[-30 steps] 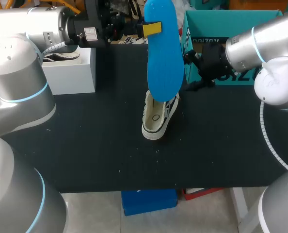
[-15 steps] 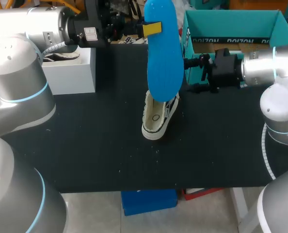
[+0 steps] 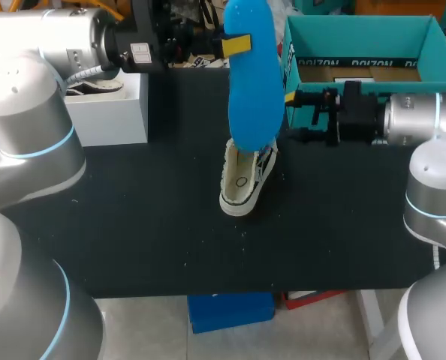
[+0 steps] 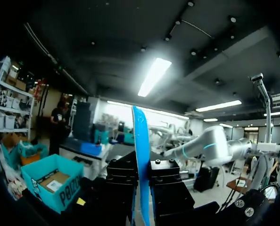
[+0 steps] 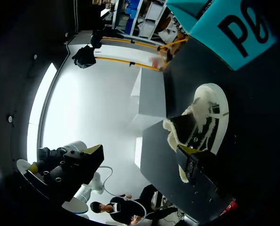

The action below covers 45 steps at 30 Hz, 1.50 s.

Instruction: Take the shoe out of the shoebox, open the shoe tongue, remove and reinsert the insole, then place the shoe into the shoebox

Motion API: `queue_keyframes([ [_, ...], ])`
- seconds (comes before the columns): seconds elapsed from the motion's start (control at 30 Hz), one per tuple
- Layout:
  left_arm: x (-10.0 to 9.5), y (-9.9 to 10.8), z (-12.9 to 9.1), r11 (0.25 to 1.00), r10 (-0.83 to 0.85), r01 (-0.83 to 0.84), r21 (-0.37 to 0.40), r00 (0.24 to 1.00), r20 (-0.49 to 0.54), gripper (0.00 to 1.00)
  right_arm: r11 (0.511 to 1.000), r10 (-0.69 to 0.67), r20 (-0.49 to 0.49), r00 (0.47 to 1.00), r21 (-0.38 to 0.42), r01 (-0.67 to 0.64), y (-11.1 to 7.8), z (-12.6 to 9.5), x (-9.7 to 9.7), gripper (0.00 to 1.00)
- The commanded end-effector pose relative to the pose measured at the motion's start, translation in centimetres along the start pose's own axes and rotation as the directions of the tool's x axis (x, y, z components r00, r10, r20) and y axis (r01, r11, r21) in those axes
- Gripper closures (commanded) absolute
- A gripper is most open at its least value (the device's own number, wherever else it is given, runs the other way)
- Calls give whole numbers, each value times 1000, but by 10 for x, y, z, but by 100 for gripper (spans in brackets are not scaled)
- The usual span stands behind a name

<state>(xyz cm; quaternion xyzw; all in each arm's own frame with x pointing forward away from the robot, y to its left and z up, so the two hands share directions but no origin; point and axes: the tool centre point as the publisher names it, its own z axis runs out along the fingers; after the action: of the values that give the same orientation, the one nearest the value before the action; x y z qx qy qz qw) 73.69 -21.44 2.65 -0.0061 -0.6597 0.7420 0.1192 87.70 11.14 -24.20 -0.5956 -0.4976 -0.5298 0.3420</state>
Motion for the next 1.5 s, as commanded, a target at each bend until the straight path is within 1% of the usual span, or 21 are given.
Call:
queue_keyframes([
  [0.03, 11, -2, 9, 828, 524, -505, -242, 851, 16, 100, 1000, -1, -39, 999, -3, 1, -1, 1, -2, 0],
  [0.07, 14, 3, 12, 758, 602, -578, -302, 799, -18, 100, 1000, -1, -39, 999, -3, 1, -1, 1, -2, 0],
  [0.1, 17, 7, 15, 707, 648, -621, -339, 761, -44, 100, 1000, -1, -39, 999, -3, 1, -1, 1, -2, 0],
  [0.2, 22, 25, 22, 565, 742, -708, -424, 661, -115, 100, 1000, -1, -39, 999, -3, 1, -1, 1, -2, 0],
  [0.27, 25, 40, 23, 440, 795, -755, -487, 579, -179, 100, 1000, -1, -39, 999, -3, 1, -1, 1, -2, 0],
  [0.33, 26, 57, 22, 320, 833, -784, -531, 500, -236, 100, 1000, -1, -39, 999, -3, 1, -1, 1, -2, 0],
  [0.37, 24, 67, 20, 295, 836, -783, -547, 489, -249, 100, 1000, -1, -39, 999, -3, 1, -1, 1, -2, 0],
  [0.4, 21, 77, 17, 324, 822, -768, -553, 517, -237, 100, 1000, -1, -39, 999, -3, 1, -1, 1, -2, 0],
  [1.1, 21, 77, 17, 324, 822, -768, -553, 517, -237, 100, 1000, -1, -39, 999, -3, 1, -1, 1, -2, 0],
  [1.17, 35, 84, 20, 293, 872, -829, -476, 436, -222, 100, 1000, -1, -39, 999, -3, 1, -1, 1, -2, 0],
  [1.2, 39, 91, 20, 254, 887, -850, -462, 395, -238, 100, 1000, -1, -39, 999, -3, 1, -1, 1, -2, 0],
  [1.27, 44, 105, 20, 212, 907, -883, -419, 337, -252, 100, 1000, -1, -39, 999, -3, 1, -1, 1, -2, 0],
  [1.3, 48, 113, 18, 205, 916, -891, -405, 321, -242, 100, 1000, -1, -39, 999, -3, 1, -1, 1, -2, 0],
  [1.37, 49, 120, 15, 184, 933, -907, -378, 283, -224, 100, 1000, -1, -39, 999, -3, 1, -1, 1, -2, 0],
  [1.43, 52, 129, 10, 180, 947, -923, -340, 256, -193, 100, 1000, -1, -39, 999, -3, 1, -1, 1, -2, 0],
  [1.5, 55, 137, 8, 163, 954, -934, -318, 231, -190, 100, 1000, -1, -39, 999, -3, 1, -1, 1, -2, 0],
])
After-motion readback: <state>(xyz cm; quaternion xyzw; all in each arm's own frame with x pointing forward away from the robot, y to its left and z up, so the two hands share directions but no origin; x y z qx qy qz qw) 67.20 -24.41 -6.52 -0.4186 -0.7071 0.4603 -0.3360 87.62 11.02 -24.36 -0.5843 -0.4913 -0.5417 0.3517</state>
